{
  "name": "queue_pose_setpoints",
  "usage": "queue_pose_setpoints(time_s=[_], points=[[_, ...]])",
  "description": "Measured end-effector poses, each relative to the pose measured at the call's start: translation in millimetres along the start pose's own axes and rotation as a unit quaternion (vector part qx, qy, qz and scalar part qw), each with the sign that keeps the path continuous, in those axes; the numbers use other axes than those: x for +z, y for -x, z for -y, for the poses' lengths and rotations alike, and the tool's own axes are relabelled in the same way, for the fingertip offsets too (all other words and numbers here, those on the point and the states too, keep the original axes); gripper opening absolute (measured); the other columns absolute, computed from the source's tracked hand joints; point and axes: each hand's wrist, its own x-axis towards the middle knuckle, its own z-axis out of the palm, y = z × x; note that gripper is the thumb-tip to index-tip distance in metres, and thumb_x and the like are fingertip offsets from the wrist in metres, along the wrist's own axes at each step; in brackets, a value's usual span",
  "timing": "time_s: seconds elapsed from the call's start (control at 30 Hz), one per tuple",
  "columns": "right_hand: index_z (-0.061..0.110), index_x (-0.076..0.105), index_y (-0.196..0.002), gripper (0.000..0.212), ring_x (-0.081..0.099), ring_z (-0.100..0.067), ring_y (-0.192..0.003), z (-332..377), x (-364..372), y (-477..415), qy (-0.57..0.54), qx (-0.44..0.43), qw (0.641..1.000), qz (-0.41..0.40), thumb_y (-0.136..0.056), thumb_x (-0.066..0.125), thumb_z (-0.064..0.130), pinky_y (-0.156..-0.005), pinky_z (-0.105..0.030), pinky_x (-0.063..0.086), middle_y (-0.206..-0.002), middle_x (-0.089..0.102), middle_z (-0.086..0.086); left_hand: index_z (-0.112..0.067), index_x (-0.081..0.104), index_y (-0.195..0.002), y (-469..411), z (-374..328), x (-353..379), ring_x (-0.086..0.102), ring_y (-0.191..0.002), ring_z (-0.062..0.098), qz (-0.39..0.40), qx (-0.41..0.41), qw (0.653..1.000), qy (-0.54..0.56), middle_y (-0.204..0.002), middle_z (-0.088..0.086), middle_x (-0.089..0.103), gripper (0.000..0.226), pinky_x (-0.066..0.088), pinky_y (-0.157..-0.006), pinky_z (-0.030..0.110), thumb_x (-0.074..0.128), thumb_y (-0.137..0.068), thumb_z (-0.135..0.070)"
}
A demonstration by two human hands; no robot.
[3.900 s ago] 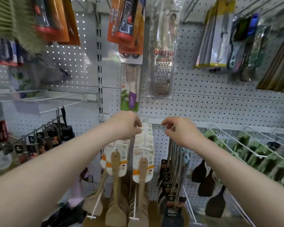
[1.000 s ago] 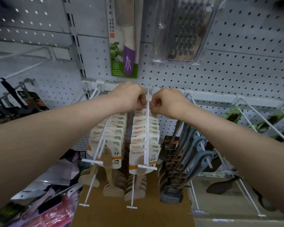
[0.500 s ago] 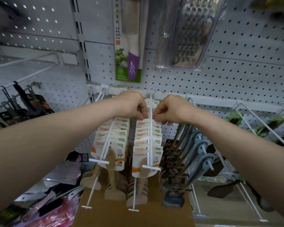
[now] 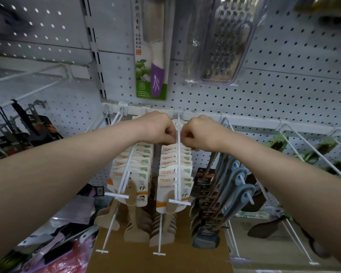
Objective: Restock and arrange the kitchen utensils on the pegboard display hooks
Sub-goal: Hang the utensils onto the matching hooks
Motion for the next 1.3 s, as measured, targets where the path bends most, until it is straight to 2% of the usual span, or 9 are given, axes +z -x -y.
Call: queue_pose_setpoints(time_s=[0.1, 0.2, 0.37, 0.53, 0.7, 0.83, 0.97, 1.2, 1.3], points=[[0.015, 0.065, -0.082, 0.011, 0.063, -0.028, -0.081, 3.2, -1.0, -2.0, 0.091, -0.033, 0.995, -0.001, -0.085, 0.054, 0.016, -0.074, -0.037, 0.053, -0.079, 0.065, -0.007, -0.025, 0.075, -0.097, -1.0, -0.8, 0.7, 0.059, -0.086, 0.014, -0.008, -0.002, 1.0, -0.006, -0.092, -0.006, 0.071, 0.015, 0.049, -0.083, 0.03, 0.066, -0.088, -0.032], [0.016, 0.057, -0.082, 0.005, 0.061, -0.033, -0.084, 4.9, 0.4, -5.6, 0.119, -0.032, 0.992, -0.009, -0.084, 0.053, 0.014, -0.074, -0.038, 0.052, -0.085, 0.063, -0.011, -0.026, 0.074, -0.099, -0.8, -0.3, 2.3, 0.054, -0.085, 0.011, -0.026, -0.008, 1.0, -0.008, -0.097, -0.006, 0.071, 0.014, 0.043, -0.077, 0.024, 0.066, -0.088, -0.03], [0.019, 0.063, -0.085, 0.009, 0.063, -0.028, -0.089, -0.5, 1.9, -4.3, 0.061, -0.011, 0.997, -0.045, -0.088, 0.055, 0.015, -0.078, -0.035, 0.052, -0.091, 0.069, -0.008, -0.028, 0.072, -0.101, 2.9, 0.3, 1.0, 0.057, -0.09, 0.008, -0.04, -0.016, 0.999, 0.002, -0.094, -0.01, 0.068, 0.018, 0.043, -0.08, 0.022, 0.072, -0.083, -0.027], [0.02, 0.074, -0.084, 0.006, 0.068, -0.011, -0.07, -3.1, -6.4, 8.4, -0.05, -0.002, 0.998, -0.028, -0.085, 0.068, 0.02, -0.075, -0.03, 0.057, -0.075, 0.071, 0.006, -0.028, 0.07, -0.094, 9.7, -1.1, -1.2, 0.061, -0.085, 0.005, -0.036, -0.019, 0.999, 0.034, -0.085, -0.015, 0.068, 0.02, 0.043, -0.074, 0.021, 0.079, -0.077, -0.026], [0.026, 0.074, -0.08, 0.006, 0.066, -0.009, -0.079, -1.2, -2.3, 11.8, -0.04, -0.001, 0.999, -0.017, -0.079, 0.076, 0.021, -0.08, -0.03, 0.054, -0.077, 0.071, 0.008, -0.031, 0.071, -0.086, 14.6, -6.3, -1.4, 0.061, -0.084, 0.005, -0.008, -0.004, 1.0, 0.015, -0.08, -0.016, 0.066, 0.015, 0.049, -0.079, 0.025, 0.08, -0.075, -0.029], [0.024, 0.074, -0.078, 0.005, 0.066, -0.009, -0.076, 2.0, -4.3, 17.0, -0.046, 0.001, 0.999, -0.026, -0.078, 0.077, 0.02, -0.076, -0.028, 0.054, -0.073, 0.07, 0.008, -0.029, 0.068, -0.089, 18.2, -7.8, -3.6, 0.061, -0.08, 0.004, -0.014, -0.004, 1.0, 0.027, -0.079, -0.015, 0.068, 0.023, 0.048, -0.074, 0.025, 0.082, -0.072, -0.029], [0.022, 0.075, -0.08, 0.001, 0.066, -0.014, -0.077, 7.3, -1.0, 18.7, -0.017, 0.002, 1.0, -0.022, -0.079, 0.075, 0.022, -0.071, -0.028, 0.053, -0.073, 0.069, 0.007, -0.028, 0.071, -0.08, 21.6, -10.0, -2.6, 0.059, -0.077, 0.0, -0.006, 0.002, 1.0, 0.015, -0.076, -0.016, 0.067, 0.013, 0.048, -0.073, 0.022, 0.082, -0.073, -0.027], [0.019, 0.074, -0.079, 0.004, 0.066, -0.022, -0.078, 13.6, 2.2, 16.3, 0.013, 0.022, 0.999, -0.046, -0.078, 0.07, 0.019, -0.074, -0.035, 0.056, -0.07, 0.065, 0.001, -0.031, 0.064, -0.074, 23.9, -16.4, -0.4, 0.055, -0.076, 0.005, -0.05, 0.013, 0.998, -0.025, -0.067, -0.021, 0.055, 0.017, 0.043, -0.072, 0.023, 0.076, -0.078, -0.02], [0.023, 0.071, -0.079, 0.005, 0.066, -0.015, -0.072, 13.5, -0.8, 22.0, -0.032, 0.03, 0.998, -0.045, -0.077, 0.073, 0.019, -0.067, -0.025, 0.052, -0.072, 0.068, 0.003, -0.028, 0.067, -0.076, 28.2, -17.8, -2.2, 0.059, -0.077, 0.004, -0.051, 0.015, 0.999, -0.009, -0.069, -0.019, 0.06, 0.012, 0.046, -0.073, 0.023, 0.077, -0.076, -0.022]])
